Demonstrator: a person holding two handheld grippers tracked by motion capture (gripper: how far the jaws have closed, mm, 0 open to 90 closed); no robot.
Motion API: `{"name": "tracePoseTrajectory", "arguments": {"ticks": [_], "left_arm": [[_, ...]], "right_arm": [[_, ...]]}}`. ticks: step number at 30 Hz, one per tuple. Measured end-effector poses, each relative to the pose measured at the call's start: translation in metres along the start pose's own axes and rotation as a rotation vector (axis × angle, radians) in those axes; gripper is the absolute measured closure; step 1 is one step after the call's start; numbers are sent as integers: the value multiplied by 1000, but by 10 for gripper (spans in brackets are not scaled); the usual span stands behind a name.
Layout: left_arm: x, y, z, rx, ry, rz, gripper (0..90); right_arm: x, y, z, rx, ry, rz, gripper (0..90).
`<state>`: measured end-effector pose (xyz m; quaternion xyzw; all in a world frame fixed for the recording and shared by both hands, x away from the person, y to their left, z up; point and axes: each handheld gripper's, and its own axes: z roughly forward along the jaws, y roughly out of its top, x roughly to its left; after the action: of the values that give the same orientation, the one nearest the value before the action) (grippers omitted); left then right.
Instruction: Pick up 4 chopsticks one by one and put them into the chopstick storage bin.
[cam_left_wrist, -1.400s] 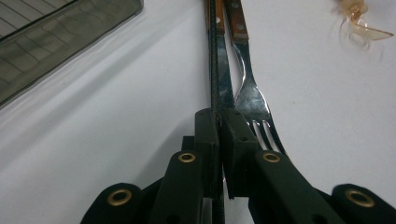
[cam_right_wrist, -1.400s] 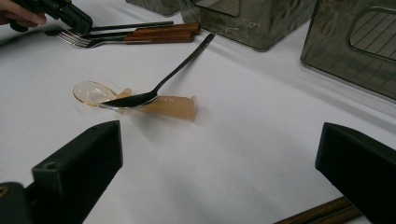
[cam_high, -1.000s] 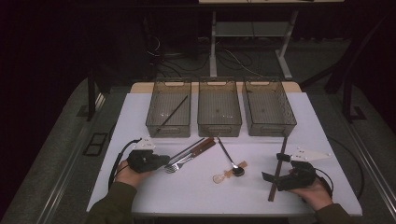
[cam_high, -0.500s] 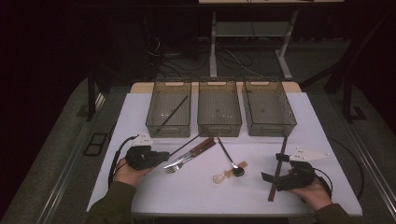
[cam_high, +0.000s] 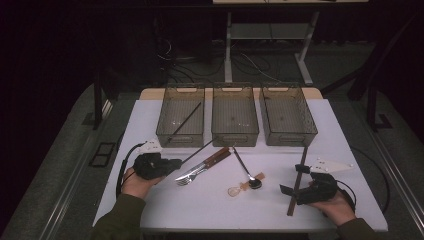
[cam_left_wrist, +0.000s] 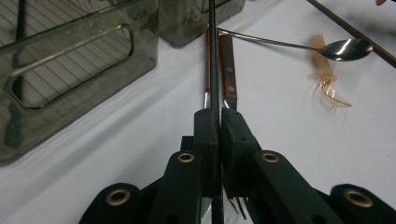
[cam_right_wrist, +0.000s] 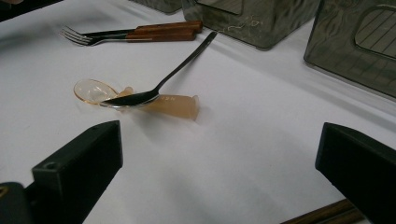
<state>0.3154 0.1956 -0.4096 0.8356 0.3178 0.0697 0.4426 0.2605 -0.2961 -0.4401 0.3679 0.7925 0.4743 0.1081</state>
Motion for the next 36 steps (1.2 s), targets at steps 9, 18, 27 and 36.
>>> {"name": "tracePoseTrajectory", "arguments": {"ticks": [9, 18, 27, 36], "left_arm": [[0, 9, -1, -26, 2, -6, 849], [0, 18, -2, -36, 13, -9, 849], [5, 29, 1, -53, 31, -13, 850], [12, 37, 8, -56, 45, -12, 850]], "right_arm": [[0, 0, 0, 1, 1, -1, 5], [0, 0, 0, 0, -3, 2, 5], [-1, 0, 0, -1, -5, 6, 6], [0, 0, 0, -1, -5, 7, 5]]}}
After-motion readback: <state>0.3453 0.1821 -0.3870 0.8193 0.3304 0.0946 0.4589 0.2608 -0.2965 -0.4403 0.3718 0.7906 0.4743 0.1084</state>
